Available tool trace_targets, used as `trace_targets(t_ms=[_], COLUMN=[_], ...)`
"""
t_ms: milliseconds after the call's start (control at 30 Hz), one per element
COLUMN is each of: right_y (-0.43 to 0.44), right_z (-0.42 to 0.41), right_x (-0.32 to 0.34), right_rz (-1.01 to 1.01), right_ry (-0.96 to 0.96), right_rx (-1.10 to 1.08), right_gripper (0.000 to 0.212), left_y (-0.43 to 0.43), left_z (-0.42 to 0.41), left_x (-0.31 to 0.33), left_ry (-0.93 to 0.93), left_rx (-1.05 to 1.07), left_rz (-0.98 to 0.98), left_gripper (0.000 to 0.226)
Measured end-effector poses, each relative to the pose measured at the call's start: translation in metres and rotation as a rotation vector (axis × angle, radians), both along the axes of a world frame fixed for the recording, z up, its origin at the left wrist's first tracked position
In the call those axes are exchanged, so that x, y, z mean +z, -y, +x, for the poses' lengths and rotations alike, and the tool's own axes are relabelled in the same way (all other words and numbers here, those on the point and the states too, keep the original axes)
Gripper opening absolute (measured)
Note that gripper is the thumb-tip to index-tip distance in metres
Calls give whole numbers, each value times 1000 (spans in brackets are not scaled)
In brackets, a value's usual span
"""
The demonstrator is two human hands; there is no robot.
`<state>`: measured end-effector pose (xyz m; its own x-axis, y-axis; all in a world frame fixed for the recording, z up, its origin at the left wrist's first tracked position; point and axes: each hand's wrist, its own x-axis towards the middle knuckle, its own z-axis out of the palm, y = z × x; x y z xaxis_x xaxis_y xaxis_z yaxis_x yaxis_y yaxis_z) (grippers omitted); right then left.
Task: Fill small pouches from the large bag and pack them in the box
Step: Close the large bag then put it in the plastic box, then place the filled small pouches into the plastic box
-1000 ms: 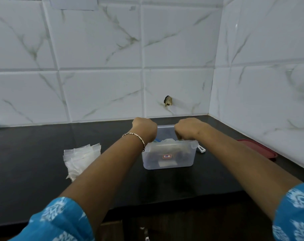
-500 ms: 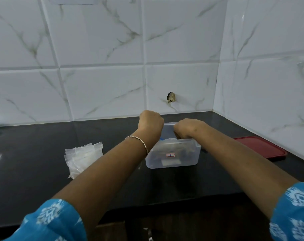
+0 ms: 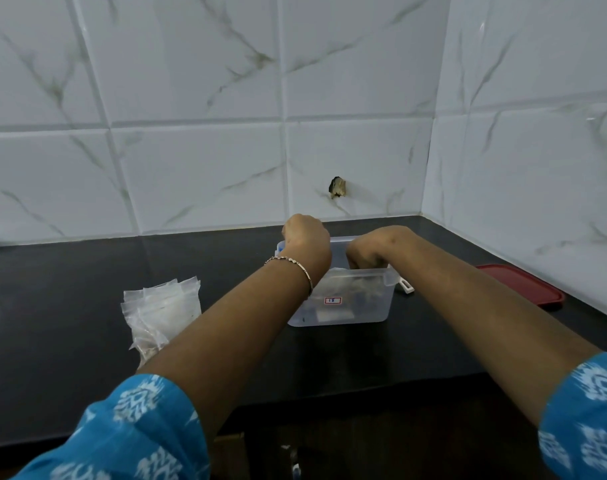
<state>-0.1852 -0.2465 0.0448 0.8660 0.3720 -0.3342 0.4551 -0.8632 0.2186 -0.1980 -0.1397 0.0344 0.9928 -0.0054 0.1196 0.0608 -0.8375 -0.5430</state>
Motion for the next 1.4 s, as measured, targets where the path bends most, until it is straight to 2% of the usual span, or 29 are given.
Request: trace_targets(t_ms=[100, 233, 500, 600, 700, 800, 900, 1033, 1167, 1267, 1333, 1400], right_y=[0, 1, 0, 1, 4, 7, 10, -5, -47, -88, -112, -134], right_z=[-1, 3, 7, 3, 3, 5, 1, -14, -43, -67, -76, -78], right_x=[0, -2, -3, 1, 3, 10, 19, 28, 20, -1, -19, -40], right_rz=[0, 6, -5, 3, 57, 89, 193, 474, 793, 1004, 1082, 1135], right_ry=[8, 3, -23, 46, 246, 386, 469, 554, 428, 142, -64, -177], right_rx=[1, -5, -8, 25, 66, 91, 104, 184, 315, 411, 427, 409], right_gripper=[29, 29, 34, 30, 26, 14, 9, 11, 8, 19, 31, 41], left_y=[-2, -4, -5, -11, -24, -47, -76, -122, -169, -201, -219, -235], left_z=[-1, -1, -10, -14, -20, -28, -37, -63, -97, -123, -135, -144], left_x=[-1, -1, -1, 0, 5, 13, 21, 25, 21, 8, -8, -27], left_ry=[3, 8, 18, 58, 94, 188, 283, 323, 406, 469, 482, 496], left_rx=[10, -4, 5, -31, -71, -84, -96, -90, -78, -5, 50, 94], left_rz=[37, 37, 18, -9, -165, -422, -701, -977, -1169, -1278, -1347, -1391], left_gripper=[20, 23, 10, 13, 17, 31, 21, 11, 9, 13, 14, 17])
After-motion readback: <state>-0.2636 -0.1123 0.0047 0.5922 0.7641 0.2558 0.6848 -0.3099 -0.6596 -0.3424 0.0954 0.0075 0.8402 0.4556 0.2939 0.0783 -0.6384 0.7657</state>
